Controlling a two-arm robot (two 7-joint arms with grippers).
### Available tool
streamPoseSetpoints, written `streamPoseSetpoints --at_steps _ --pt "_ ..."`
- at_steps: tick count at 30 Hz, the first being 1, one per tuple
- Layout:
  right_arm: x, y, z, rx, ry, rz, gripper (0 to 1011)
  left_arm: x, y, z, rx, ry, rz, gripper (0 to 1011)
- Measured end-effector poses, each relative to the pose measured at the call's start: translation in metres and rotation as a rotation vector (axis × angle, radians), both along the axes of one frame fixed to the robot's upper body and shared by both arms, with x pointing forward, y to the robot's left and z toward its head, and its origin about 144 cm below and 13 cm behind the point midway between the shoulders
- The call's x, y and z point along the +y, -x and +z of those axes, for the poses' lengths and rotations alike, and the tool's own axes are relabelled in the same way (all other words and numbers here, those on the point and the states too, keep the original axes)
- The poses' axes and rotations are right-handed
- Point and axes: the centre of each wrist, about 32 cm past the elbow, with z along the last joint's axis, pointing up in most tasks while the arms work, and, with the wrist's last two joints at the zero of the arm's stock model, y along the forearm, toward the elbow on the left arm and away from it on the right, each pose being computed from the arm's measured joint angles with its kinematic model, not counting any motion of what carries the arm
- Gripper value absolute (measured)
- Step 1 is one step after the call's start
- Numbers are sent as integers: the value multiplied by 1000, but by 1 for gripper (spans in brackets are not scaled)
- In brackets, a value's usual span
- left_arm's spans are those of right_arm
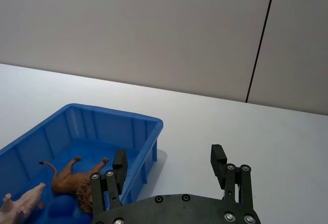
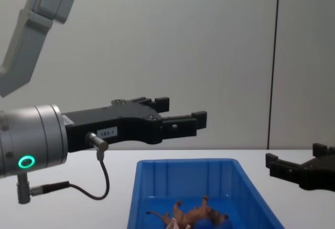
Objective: Pick up the two dolls from the table and place them into the box.
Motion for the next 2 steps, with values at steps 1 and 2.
streamPoseSetpoints --at_steps 1,2 --pt "0 0 0 0 0 0 1001 0 0 0 0 1 -2 940" --pt "0 0 0 0 0 0 1001 -1 0 0 0 3 -5 970"
